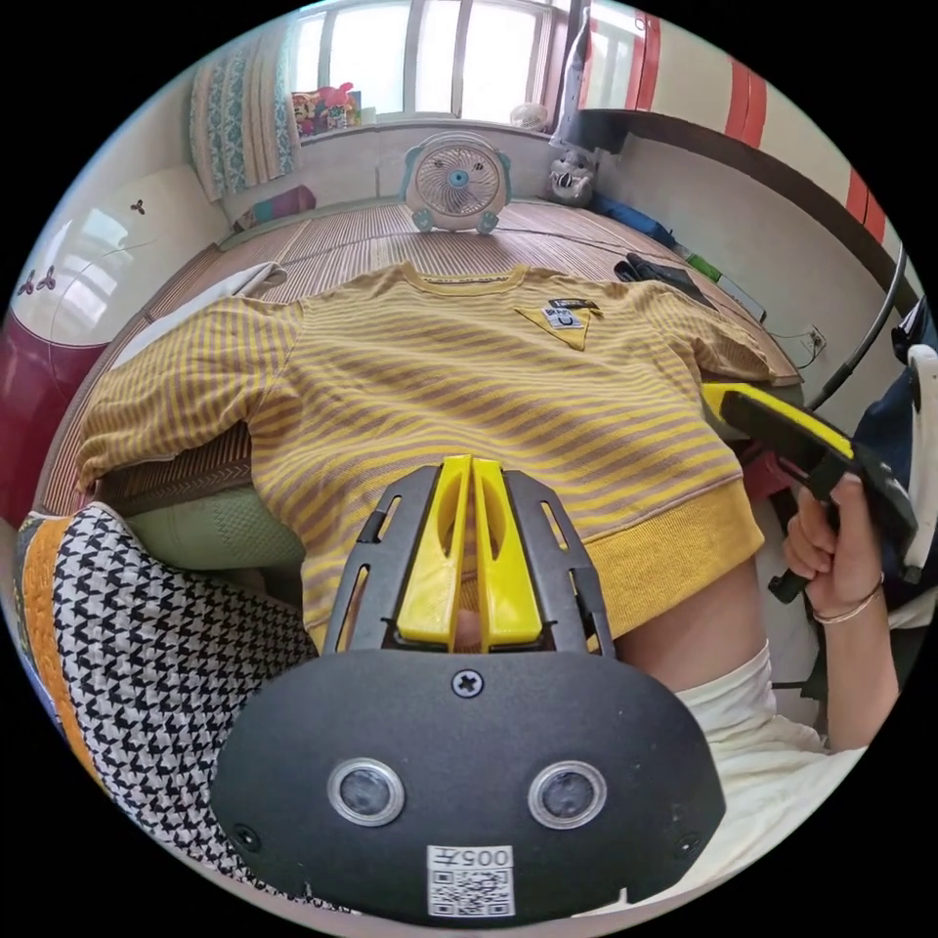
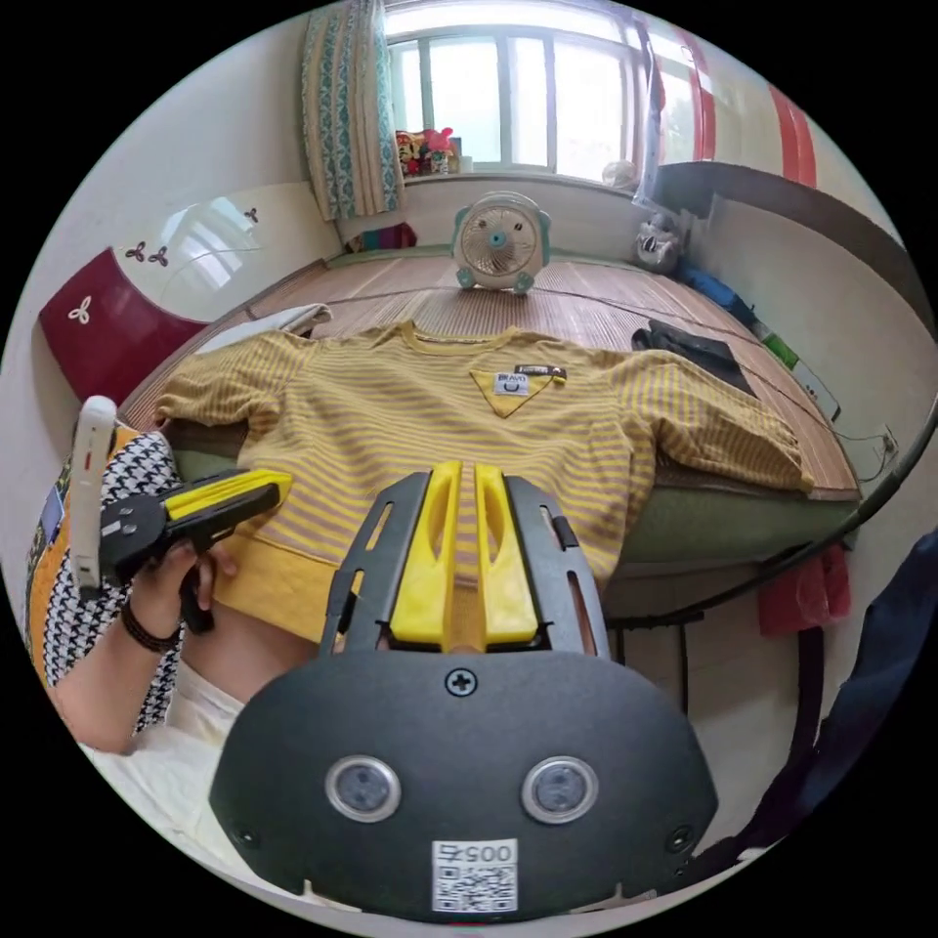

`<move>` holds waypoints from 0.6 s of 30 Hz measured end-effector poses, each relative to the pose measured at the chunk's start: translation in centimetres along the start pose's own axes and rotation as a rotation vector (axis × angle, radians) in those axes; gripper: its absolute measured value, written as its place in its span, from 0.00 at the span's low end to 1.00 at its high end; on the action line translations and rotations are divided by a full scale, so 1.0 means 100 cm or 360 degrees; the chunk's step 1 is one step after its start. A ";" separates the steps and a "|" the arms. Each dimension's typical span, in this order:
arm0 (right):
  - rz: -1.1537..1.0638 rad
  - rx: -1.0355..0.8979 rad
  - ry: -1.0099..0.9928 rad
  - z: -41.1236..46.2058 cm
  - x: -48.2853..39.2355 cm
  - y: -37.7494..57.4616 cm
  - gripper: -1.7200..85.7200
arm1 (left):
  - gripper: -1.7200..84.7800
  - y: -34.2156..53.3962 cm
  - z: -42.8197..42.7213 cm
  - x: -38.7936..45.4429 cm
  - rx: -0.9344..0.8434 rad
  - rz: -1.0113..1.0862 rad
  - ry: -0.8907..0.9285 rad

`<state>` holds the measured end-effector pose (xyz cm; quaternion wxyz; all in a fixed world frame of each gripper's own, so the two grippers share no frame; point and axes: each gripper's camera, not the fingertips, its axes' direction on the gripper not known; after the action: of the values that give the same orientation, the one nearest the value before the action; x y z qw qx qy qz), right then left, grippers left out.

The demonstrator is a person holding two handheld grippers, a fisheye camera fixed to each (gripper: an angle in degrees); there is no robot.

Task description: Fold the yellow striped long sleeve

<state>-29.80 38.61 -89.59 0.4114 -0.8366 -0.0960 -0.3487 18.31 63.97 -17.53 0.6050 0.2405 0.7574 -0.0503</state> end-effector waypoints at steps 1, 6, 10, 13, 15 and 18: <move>0.0010 -0.0050 0.0019 0.007 -0.001 0.000 0.06 | 0.02 0.000 0.001 -0.002 0.0000 -0.0015 0.0020; 0.0013 -0.0031 0.0082 0.016 -0.007 0.017 0.05 | 0.02 0.002 0.000 -0.011 0.0018 -0.0040 0.0105; 0.0021 -0.0030 0.0011 0.012 -0.003 0.021 0.04 | 0.02 0.001 0.001 -0.010 0.0017 -0.0051 0.0106; 0.0093 -0.0008 -0.0065 0.006 0.006 0.027 0.02 | 0.02 0.000 0.001 -0.002 0.0016 -0.0027 0.0031; 0.0152 -0.0003 -0.0085 0.003 0.011 0.031 0.01 | 0.02 -0.001 0.002 0.005 0.0012 -0.0001 -0.0031; 0.0107 -0.0011 -0.0015 -0.002 0.003 0.035 0.00 | 0.02 -0.004 0.003 0.008 0.0010 0.0028 -0.0058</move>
<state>-28.05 36.17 -91.49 0.4195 -0.8425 -0.0684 -0.3309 18.30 63.79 -18.43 0.6185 0.2481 0.7438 -0.0517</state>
